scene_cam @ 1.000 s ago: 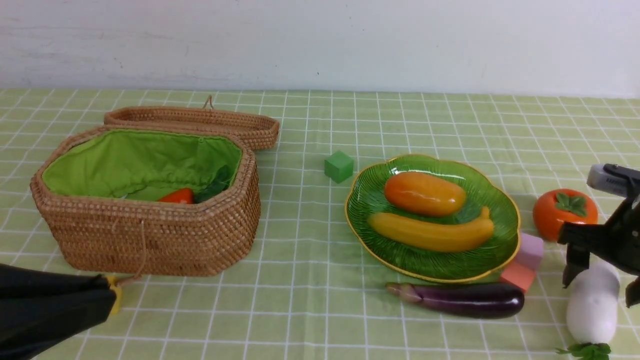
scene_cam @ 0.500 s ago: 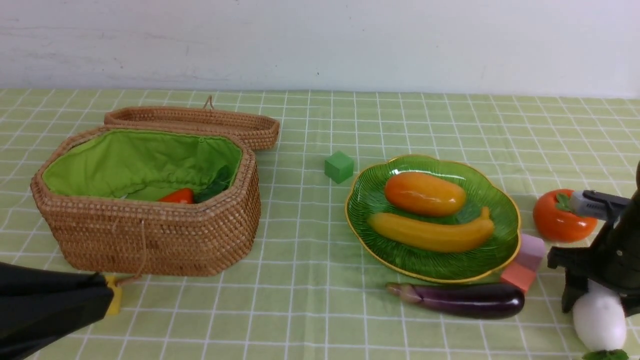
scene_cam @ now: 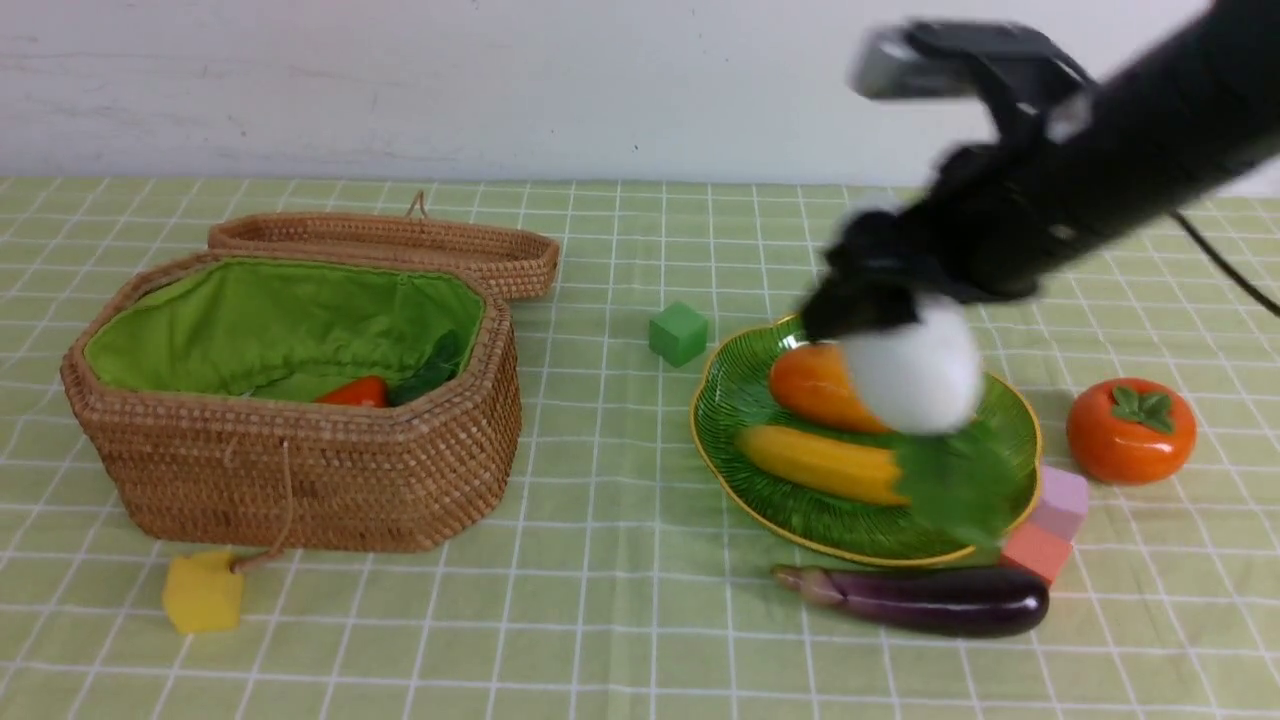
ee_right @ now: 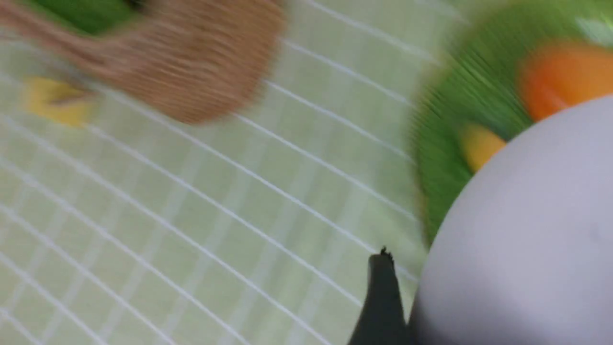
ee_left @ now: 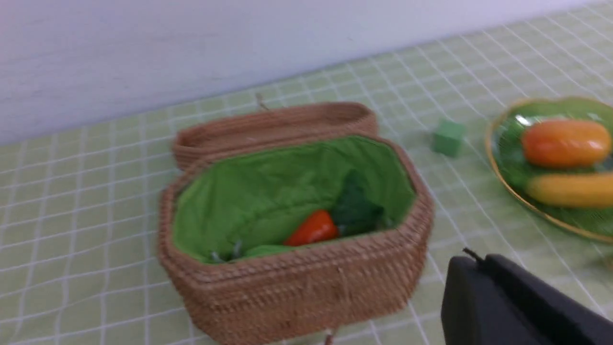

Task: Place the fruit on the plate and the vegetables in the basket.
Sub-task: Take a daikon with your right arm and place it on the basket on the left, then grab an eggplant with your right arm and place it in the basket on the left.

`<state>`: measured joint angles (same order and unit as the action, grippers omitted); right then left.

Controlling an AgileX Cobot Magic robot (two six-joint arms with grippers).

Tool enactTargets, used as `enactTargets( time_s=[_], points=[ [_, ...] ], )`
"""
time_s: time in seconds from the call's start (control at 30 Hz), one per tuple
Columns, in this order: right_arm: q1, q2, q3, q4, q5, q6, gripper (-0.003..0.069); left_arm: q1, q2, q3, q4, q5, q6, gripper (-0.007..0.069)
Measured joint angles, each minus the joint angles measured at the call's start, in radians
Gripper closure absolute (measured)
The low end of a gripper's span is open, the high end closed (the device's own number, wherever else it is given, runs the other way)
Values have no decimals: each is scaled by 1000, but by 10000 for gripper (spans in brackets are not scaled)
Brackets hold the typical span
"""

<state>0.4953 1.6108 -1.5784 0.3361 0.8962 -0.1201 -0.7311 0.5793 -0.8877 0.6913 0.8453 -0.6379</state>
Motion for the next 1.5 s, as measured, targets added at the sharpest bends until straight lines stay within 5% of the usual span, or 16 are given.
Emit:
enactTargets(
  time_s=[0.13, 0.27, 0.53, 0.7, 0.87, 1.1, 1.17, 1.33, 1.5],
  points=[
    [182, 156, -241, 25, -136, -113, 186, 0, 0, 0, 100, 16, -107, 624],
    [260, 360, -468, 28, -252, -177, 186, 0, 0, 0, 110, 21, -127, 622],
    [280, 645, -713, 27, -372, -231, 180, 0, 0, 0, 103, 23, -128, 622],
    [280, 691, -731, 27, -379, -231, 5, 0, 0, 0, 68, 19, -122, 621],
    [280, 667, -738, 7, -310, -231, -1, 0, 0, 0, 51, 0, -114, 620],
    [280, 500, -739, -130, 66, -152, 205, 0, 0, 0, -59, -9, 16, 620],
    [280, 424, -743, -208, 268, -102, 346, 0, 0, 0, -174, -9, 123, 620],
    [280, 333, -717, -324, 355, -49, 623, 0, 0, 0, -473, -10, 425, 618],
    [280, 207, -535, -378, 358, 12, 676, 0, 0, 0, -725, -10, 696, 613]
  ],
)
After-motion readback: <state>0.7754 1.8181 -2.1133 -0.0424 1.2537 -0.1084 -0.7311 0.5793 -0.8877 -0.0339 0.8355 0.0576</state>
